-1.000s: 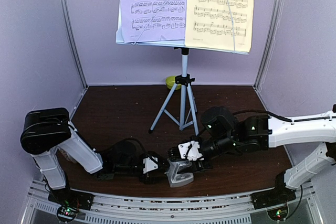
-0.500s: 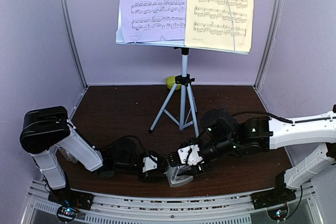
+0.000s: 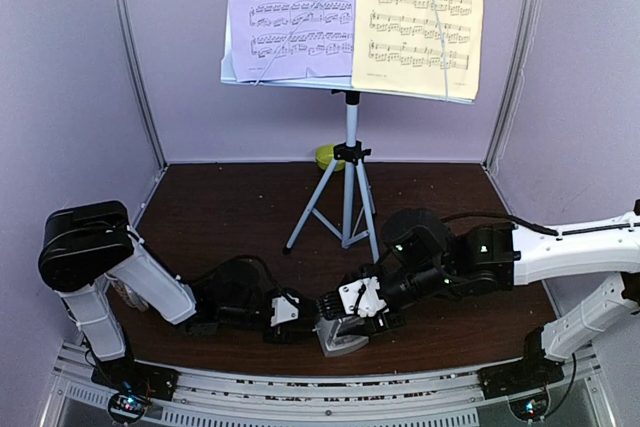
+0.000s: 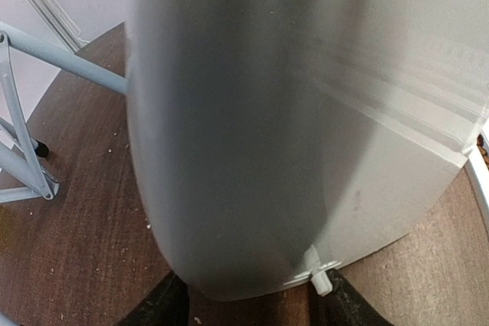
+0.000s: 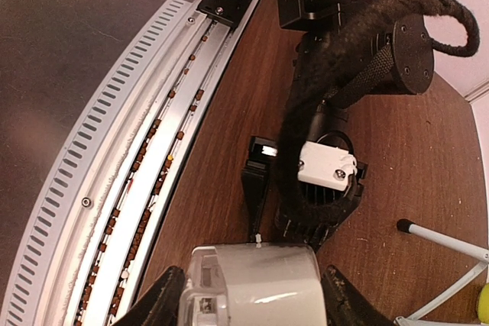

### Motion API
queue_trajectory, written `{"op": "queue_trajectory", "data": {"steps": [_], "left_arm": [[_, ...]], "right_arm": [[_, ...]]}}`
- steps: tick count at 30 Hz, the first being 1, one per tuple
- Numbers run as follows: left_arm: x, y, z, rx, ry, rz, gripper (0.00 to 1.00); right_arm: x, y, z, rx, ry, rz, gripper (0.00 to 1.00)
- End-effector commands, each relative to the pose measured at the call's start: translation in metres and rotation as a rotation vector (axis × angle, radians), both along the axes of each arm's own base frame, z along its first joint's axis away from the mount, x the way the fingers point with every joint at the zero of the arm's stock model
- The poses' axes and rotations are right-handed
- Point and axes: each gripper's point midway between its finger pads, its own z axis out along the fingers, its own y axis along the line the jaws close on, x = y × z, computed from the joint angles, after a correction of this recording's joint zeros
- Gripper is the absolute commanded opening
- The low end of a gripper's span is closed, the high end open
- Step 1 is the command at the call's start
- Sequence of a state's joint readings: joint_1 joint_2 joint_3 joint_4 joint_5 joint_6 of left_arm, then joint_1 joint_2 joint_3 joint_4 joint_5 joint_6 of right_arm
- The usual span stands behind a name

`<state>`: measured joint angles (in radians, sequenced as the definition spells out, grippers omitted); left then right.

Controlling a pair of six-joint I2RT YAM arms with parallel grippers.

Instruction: Set up the instrument practice props

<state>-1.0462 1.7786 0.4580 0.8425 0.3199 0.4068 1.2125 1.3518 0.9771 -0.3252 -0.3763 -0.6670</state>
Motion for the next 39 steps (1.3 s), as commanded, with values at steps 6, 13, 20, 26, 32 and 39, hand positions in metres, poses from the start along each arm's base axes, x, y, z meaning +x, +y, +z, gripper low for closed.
{"op": "queue_trajectory", "data": {"steps": [6, 13, 20, 26, 32, 39], "left_arm": [[-0.003, -0.014, 0.023, -0.072, -0.025, -0.056, 0.56], [-0.003, -0.012, 0.022, -0.068, -0.022, -0.054, 0.58], [0.014, 0.010, 0.043, -0.163, -0.022, 0.094, 0.80], [0.043, 0.044, 0.071, -0.261, 0.012, 0.344, 0.85], [0.061, 0.082, 0.090, -0.333, 0.009, 0.561, 0.90], [0.082, 0.104, 0.112, -0.356, 0.077, 0.735, 0.98]], "right_arm": [[0.009, -0.002, 0.002, -0.007, -0.076, -0.017, 0.11], [0.010, -0.002, 0.001, -0.009, -0.079, -0.024, 0.11], [0.029, 0.003, 0.015, 0.050, -0.067, -0.164, 0.08], [0.052, 0.017, 0.044, 0.149, 0.036, -0.339, 0.12], [0.086, 0.022, 0.043, 0.152, 0.109, -0.577, 0.13], [0.116, 0.027, 0.067, 0.351, 0.207, -0.808, 0.17]]}}
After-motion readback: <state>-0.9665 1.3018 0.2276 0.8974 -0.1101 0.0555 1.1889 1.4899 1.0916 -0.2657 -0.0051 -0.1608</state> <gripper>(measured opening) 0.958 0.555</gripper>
